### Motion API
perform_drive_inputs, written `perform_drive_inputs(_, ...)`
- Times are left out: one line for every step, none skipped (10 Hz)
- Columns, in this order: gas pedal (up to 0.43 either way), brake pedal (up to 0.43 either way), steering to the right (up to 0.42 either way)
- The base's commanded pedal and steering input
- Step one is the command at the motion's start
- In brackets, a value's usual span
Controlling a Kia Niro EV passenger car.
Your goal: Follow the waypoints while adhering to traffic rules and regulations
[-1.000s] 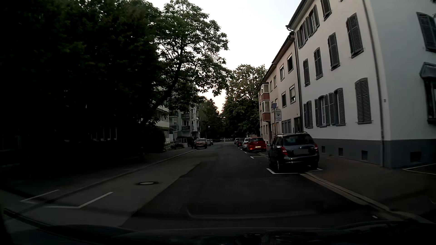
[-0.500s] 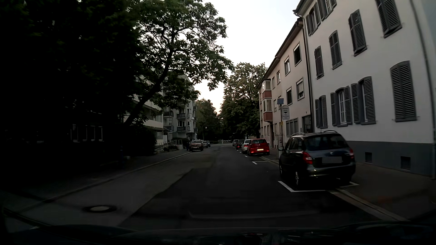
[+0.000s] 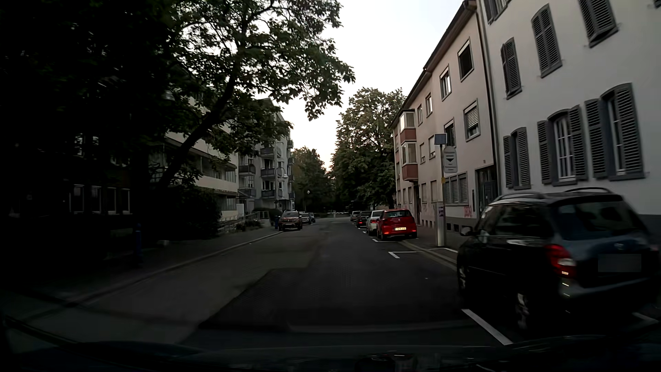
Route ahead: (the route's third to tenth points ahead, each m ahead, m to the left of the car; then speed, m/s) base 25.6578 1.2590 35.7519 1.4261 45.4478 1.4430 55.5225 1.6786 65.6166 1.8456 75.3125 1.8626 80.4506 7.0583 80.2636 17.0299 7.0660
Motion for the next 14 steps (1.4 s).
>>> perform_drive_inputs(0.059, 0.000, -0.004)
perform_drive_inputs(0.059, 0.000, -0.005)
perform_drive_inputs(0.059, 0.000, -0.004)
perform_drive_inputs(0.059, 0.000, -0.004)
perform_drive_inputs(0.059, 0.000, -0.004)
perform_drive_inputs(0.059, 0.000, -0.004)
perform_drive_inputs(0.059, 0.000, -0.007)
perform_drive_inputs(0.059, 0.000, -0.009)
perform_drive_inputs(0.059, 0.000, -0.010)
perform_drive_inputs(0.059, 0.000, -0.010)
perform_drive_inputs(0.059, 0.000, -0.010)
perform_drive_inputs(0.059, 0.000, -0.011)
perform_drive_inputs(0.059, 0.000, -0.011)
perform_drive_inputs(0.059, 0.000, -0.011)
